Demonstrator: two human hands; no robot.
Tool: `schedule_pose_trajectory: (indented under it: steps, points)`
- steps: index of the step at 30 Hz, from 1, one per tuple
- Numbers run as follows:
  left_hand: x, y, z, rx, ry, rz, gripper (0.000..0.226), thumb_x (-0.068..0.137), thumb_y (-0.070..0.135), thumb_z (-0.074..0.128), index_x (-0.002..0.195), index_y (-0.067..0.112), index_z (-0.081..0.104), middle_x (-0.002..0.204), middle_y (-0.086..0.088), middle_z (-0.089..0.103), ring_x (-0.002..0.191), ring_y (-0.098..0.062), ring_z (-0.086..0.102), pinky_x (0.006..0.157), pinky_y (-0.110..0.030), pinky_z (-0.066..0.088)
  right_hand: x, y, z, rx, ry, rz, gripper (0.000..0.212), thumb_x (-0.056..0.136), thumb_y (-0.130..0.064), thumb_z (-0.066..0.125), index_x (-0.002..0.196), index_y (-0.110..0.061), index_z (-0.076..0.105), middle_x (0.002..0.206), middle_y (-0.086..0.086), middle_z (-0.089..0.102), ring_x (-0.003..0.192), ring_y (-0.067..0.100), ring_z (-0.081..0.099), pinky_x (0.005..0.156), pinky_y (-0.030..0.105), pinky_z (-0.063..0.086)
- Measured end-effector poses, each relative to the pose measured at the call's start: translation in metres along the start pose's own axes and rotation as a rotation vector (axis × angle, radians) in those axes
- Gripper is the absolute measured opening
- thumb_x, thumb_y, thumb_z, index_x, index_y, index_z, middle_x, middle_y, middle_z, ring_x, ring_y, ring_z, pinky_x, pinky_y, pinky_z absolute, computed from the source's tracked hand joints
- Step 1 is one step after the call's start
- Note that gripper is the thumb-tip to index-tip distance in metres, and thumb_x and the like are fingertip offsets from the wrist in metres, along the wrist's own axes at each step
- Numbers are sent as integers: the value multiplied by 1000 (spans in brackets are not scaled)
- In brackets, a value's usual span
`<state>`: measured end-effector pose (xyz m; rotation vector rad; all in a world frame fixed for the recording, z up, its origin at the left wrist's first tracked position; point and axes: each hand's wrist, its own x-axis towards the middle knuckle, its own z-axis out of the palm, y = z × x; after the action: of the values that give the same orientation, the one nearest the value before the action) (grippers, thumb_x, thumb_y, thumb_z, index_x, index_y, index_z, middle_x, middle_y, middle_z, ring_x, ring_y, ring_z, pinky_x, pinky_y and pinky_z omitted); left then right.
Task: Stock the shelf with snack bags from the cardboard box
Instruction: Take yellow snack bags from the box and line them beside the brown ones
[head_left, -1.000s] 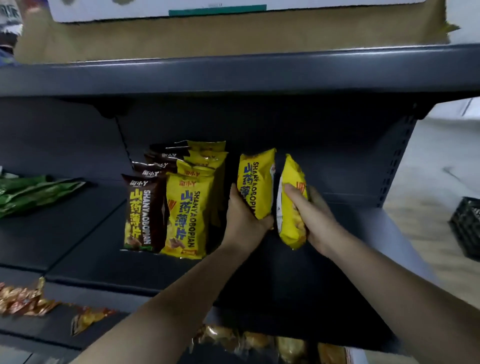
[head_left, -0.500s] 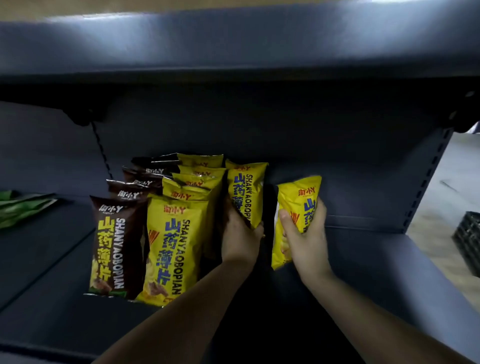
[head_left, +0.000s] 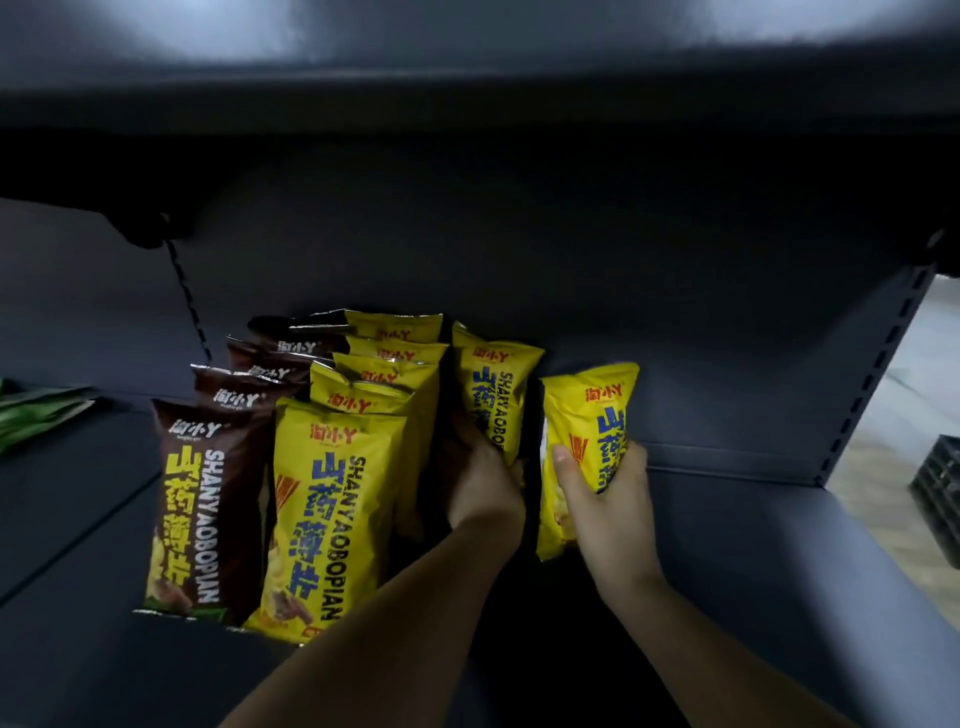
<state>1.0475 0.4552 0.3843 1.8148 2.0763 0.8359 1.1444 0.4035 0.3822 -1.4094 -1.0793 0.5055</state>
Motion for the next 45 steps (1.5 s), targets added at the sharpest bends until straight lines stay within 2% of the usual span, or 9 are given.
schedule_pose_trajectory:
  steps: [6,12,15,18,22,29,34,38,45]
  points:
    - [1,-3,-1,-157,-82,-14,103,84,48,60,147,0,-7,151,-21,19,140,-33,25,113,-41,27,-1,1,2,9,-4,24,43,83,-42,68,111,-20,44,106,1,59,93,18,62,78,45,57]
    - [-51,-14,-23,-166,132,315,72,91,38,44,146,-2,18,139,-17,40,130,-29,40,107,-33,34,-4,-5,0,34,-8,6,38,88,-40,63,109,-19,39,109,4,59,96,19,58,76,26,43]
    - [-69,-19,-29,-58,69,446,89,80,54,28,148,-1,11,146,-16,33,137,-26,30,114,-32,24,-2,-7,4,72,-61,36,58,78,-62,59,113,-20,40,115,6,58,107,21,59,87,31,46]
    - [-72,-17,-33,48,7,428,90,85,54,36,149,2,0,152,-12,22,142,-24,20,116,-35,17,-5,-13,14,161,-131,104,80,61,-77,51,119,-21,44,121,6,56,113,20,58,101,44,45]
    - [-63,-12,-38,74,-24,361,84,93,35,47,149,3,-8,155,-11,10,142,-25,16,115,-36,17,-19,-25,27,161,-255,90,79,66,-67,56,129,-21,44,126,-1,48,126,15,43,109,37,37]
    - [-50,-13,-38,-236,-14,139,64,91,17,50,143,-1,17,136,-18,38,128,-33,38,105,-39,34,5,-30,25,-131,-341,-54,20,87,-23,68,102,-11,60,97,0,67,93,15,62,77,26,45]
    - [-48,-3,-31,-170,43,150,84,93,40,44,148,7,-10,149,-11,21,138,-28,25,107,-39,30,16,-31,29,-344,-368,-136,27,92,-31,60,105,-7,63,101,9,70,96,26,65,79,36,49]
    - [-36,-11,-22,-149,81,135,93,89,40,52,148,11,-13,146,-14,25,134,-30,31,105,-38,33,22,-35,34,-574,-353,-247,36,97,-35,49,114,-3,55,118,15,49,113,34,50,92,41,44]
    - [-27,-20,-14,-264,29,147,103,83,25,67,148,24,-14,148,-16,33,132,-31,40,107,-40,36,33,-59,47,-210,-179,-197,39,97,-21,52,130,-3,40,129,19,42,125,33,41,96,29,31]
